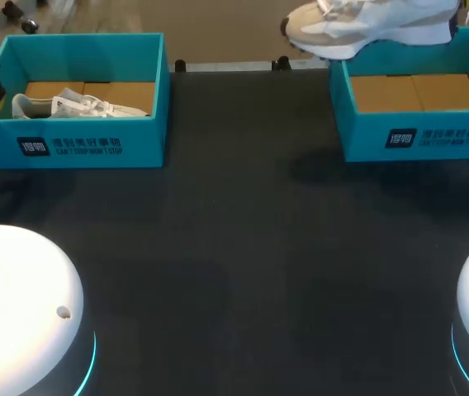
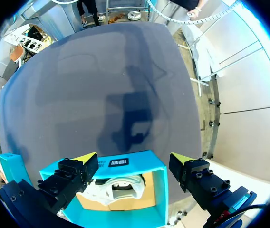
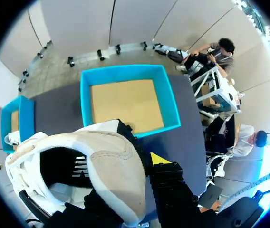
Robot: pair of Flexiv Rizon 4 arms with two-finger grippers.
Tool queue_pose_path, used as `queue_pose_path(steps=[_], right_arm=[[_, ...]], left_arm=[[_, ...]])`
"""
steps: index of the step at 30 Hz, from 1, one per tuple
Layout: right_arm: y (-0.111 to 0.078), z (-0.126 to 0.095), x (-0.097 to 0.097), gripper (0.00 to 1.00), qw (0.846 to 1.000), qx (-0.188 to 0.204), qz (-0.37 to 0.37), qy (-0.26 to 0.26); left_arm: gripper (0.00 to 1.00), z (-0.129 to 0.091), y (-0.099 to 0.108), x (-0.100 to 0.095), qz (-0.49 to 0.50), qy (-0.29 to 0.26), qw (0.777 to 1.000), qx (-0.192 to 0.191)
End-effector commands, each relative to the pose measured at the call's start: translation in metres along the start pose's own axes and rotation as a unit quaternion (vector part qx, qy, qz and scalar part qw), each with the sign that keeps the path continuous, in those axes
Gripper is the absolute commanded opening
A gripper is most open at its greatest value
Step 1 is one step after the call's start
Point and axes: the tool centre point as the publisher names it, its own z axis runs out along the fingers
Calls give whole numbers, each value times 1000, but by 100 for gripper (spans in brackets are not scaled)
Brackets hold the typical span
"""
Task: Take the shoe out of the shoebox, open the shoe tongue, remove and reinsert the insole, then place the shoe into the shoebox
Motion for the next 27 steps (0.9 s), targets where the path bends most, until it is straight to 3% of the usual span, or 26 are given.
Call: queue_pose_path(steps=[1, 13, 20, 22, 24, 27], right_arm=[[-21, -4, -4, 0, 998, -59, 1, 3], [-25, -11, -4, 0, 998, -68, 2, 2], [-102, -7, 10, 0, 998, -48, 41, -21], [-114, -5, 14, 0, 998, -44, 46, -26], [-144, 2, 26, 0, 997, -37, 58, -28], [-170, 10, 40, 0, 997, -29, 69, -11]], left_arm=[[100, 0, -2, 0, 0, 1, 1000, -2], [100, 0, -2, 0, 0, 1, 1000, -2], [100, 0, -2, 0, 0, 1, 1000, -2], [100, 0, -2, 0, 0, 1, 1000, -2], [100, 0, -2, 0, 0, 1, 1000, -2], [100, 0, -2, 0, 0, 1, 1000, -2]])
